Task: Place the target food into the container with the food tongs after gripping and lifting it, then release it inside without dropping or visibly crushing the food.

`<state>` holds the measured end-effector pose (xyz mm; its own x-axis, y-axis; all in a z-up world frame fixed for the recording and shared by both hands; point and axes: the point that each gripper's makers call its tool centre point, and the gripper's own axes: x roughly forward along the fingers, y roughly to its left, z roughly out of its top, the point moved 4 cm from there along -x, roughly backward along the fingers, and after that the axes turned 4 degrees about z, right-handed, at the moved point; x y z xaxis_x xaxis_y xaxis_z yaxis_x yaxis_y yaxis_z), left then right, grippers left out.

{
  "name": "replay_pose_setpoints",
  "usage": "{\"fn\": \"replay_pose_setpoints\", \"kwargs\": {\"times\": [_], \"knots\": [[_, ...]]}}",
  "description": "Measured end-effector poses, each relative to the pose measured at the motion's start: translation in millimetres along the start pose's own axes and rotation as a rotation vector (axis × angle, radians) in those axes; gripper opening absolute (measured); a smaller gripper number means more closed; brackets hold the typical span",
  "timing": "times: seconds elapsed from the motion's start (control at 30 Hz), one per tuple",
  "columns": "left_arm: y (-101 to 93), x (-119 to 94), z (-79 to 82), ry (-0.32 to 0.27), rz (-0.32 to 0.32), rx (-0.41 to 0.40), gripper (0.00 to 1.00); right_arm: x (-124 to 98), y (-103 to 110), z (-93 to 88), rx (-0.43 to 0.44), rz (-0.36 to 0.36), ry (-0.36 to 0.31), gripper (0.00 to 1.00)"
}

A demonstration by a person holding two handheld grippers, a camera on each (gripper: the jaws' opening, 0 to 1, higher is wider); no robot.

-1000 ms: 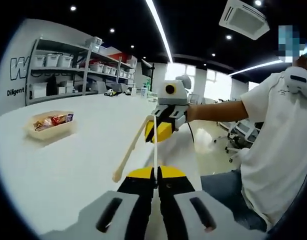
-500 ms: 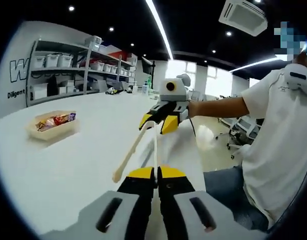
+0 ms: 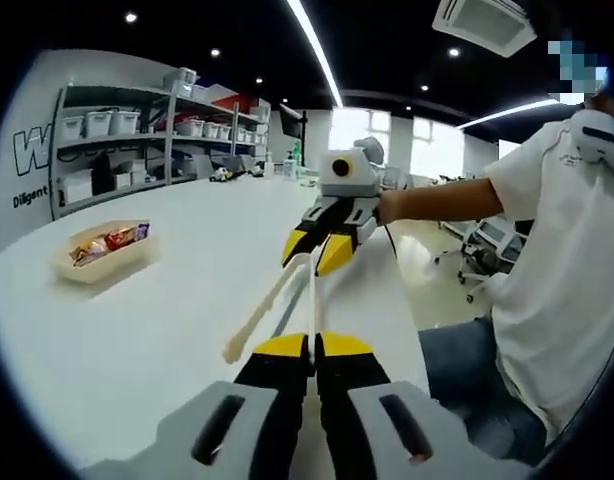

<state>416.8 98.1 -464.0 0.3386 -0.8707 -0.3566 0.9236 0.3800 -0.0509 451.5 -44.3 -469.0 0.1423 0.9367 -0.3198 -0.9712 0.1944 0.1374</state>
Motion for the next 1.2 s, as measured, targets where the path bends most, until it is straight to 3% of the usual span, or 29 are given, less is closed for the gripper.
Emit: {"fn": "replay_pose_setpoints", "kwargs": {"times": [0.23, 0.53, 0.87, 0.97, 1.2], "knots": [[11.0, 9, -7.5, 0.054, 0.018, 0.018, 0.03, 0, -5, -9.6, 0.014, -0.038, 0.027, 0.15], [16.0, 10, -12.8, 0.079, 0.028, 0.02, 0.04, 4, -7, -14.6, -0.024, -0.068, 0.048, 0.14], [23.8, 6, -15.1, 0.065, 0.074, -0.018, 0.1, 3, -8, -14.4, -0.015, -0.078, 0.042, 0.14], [26.0, 3, -14.6, 0.039, 0.091, -0.092, 0.23, -1, -8, -14.0, 0.0, -0.087, 0.022, 0.14], [28.5, -9, -19.1, 0.034, 0.145, -0.081, 0.36, -14, -10, -0.9, 0.072, -0.149, -0.108, 0.22]]}}
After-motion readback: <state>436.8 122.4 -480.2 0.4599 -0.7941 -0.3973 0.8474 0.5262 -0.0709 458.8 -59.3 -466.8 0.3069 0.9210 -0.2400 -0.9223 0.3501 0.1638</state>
